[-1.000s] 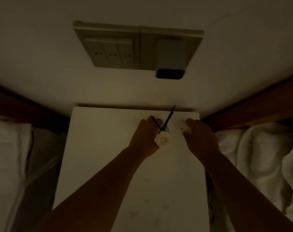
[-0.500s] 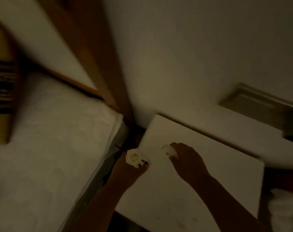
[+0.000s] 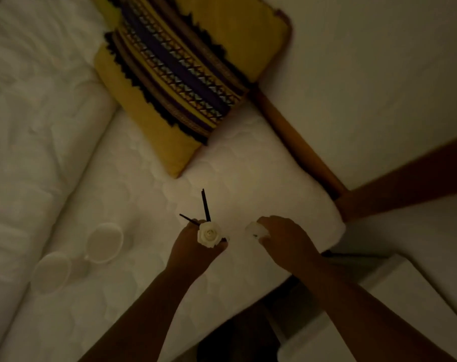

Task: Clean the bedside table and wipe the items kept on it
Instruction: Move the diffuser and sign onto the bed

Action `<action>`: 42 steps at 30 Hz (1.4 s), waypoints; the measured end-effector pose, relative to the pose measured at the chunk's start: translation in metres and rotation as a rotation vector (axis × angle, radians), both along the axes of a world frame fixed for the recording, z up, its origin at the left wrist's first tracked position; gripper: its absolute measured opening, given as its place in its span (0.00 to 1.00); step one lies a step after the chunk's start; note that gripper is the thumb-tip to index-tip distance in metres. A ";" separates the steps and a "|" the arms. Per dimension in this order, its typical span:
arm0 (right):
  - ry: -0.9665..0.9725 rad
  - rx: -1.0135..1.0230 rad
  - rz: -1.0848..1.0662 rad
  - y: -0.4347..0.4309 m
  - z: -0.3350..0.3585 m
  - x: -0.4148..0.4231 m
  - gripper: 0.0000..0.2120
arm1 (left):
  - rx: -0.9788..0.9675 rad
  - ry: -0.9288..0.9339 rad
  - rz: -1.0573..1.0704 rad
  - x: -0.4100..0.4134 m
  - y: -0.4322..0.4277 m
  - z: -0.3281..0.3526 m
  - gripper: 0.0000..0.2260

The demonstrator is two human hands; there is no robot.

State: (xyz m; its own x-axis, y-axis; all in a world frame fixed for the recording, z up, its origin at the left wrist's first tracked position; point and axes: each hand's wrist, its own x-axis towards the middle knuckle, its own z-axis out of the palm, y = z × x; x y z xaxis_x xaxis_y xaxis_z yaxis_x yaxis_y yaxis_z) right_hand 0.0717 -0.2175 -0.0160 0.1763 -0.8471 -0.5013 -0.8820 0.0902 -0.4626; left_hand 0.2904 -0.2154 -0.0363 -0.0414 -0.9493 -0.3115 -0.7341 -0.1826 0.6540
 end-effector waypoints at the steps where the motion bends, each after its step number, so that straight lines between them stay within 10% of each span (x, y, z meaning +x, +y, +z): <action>1: 0.009 -0.013 0.042 -0.014 -0.003 0.012 0.19 | -0.006 -0.002 0.014 0.010 -0.007 -0.004 0.11; 24: 0.269 -0.180 0.597 -0.130 -0.046 0.122 0.14 | -0.126 0.001 0.210 0.104 -0.043 -0.049 0.14; 34: 0.331 -0.244 0.481 -0.115 -0.033 0.118 0.29 | 0.095 0.111 0.468 0.098 -0.015 -0.041 0.27; 42: 0.186 -0.124 0.117 -0.052 0.038 0.092 0.40 | 0.303 -0.149 0.288 0.084 0.032 0.012 0.30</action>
